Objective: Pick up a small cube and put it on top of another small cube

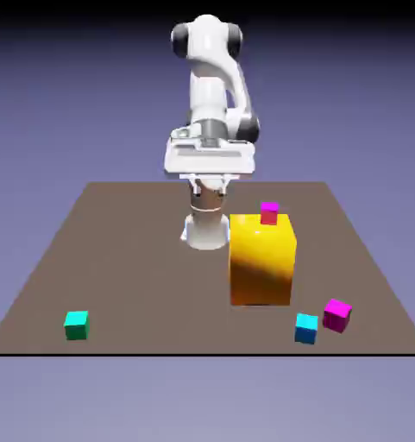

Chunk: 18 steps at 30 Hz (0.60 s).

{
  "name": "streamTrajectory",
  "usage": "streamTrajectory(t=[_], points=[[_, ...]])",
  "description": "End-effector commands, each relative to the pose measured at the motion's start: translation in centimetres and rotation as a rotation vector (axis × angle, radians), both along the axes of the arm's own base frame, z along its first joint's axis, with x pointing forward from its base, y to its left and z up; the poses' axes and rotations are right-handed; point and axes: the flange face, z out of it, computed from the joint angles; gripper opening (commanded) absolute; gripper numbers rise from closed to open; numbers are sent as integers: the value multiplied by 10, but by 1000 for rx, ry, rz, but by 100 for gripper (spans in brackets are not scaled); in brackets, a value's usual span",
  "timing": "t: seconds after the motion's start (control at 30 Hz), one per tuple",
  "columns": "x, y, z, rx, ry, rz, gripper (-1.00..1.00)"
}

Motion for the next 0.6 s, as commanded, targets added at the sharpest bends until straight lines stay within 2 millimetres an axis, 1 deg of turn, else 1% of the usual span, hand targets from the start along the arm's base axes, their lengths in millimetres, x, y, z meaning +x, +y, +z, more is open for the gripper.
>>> streamTrajectory(t=[0.0, 0.17, 0.3, 0.43, 0.57], points=[[9, -9, -5, 20, 27, -45, 0], [48, -58, -35, 122, 156, -281, 0], [72, -104, -66, 205, 251, -478, 0], [89, -153, -103, 288, 340, -683, 0], [96, -205, -145, 372, 423, -893, 0]])
